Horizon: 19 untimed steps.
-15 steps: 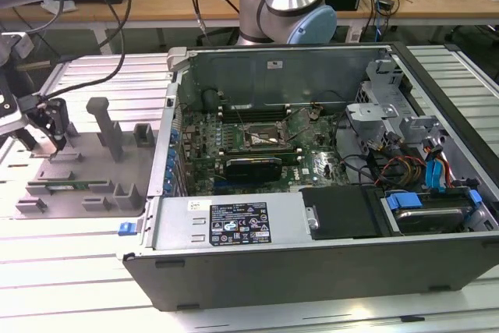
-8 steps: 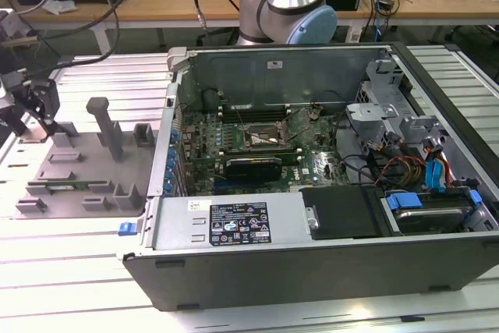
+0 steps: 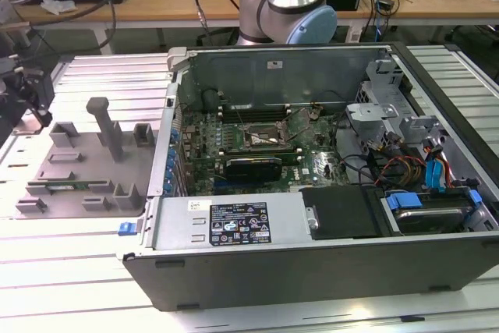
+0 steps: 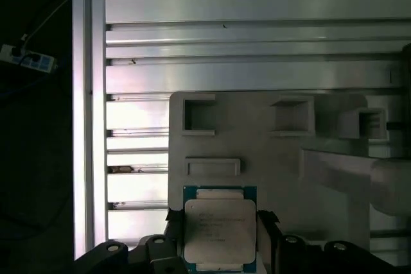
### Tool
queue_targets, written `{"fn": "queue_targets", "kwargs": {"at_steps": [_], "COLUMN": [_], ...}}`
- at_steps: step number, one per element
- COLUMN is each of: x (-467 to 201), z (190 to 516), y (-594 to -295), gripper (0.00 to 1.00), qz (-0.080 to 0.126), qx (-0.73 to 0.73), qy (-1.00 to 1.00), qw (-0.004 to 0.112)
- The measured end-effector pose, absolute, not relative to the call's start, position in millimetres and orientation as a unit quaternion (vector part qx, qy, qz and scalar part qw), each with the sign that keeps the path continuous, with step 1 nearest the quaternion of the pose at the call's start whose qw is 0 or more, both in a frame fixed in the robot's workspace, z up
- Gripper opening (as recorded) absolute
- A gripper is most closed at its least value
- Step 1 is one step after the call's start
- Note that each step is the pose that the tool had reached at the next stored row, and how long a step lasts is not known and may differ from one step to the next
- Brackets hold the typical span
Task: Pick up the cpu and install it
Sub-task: 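Pick up the cpu and move it towards the insertion slot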
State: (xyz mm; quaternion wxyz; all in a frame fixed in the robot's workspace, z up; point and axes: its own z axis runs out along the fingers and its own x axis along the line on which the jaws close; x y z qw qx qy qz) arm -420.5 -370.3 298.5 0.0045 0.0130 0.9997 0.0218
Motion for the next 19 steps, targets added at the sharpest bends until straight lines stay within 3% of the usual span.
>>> {"fn": "queue_targets", "kwargs": {"at_steps": [19], "x": [-419], "z": [350], "y": [-370], "gripper": [0.54], "qz": [0.022], "qx": [0.013], "qy": [1.000], "qw": [0.004]}}
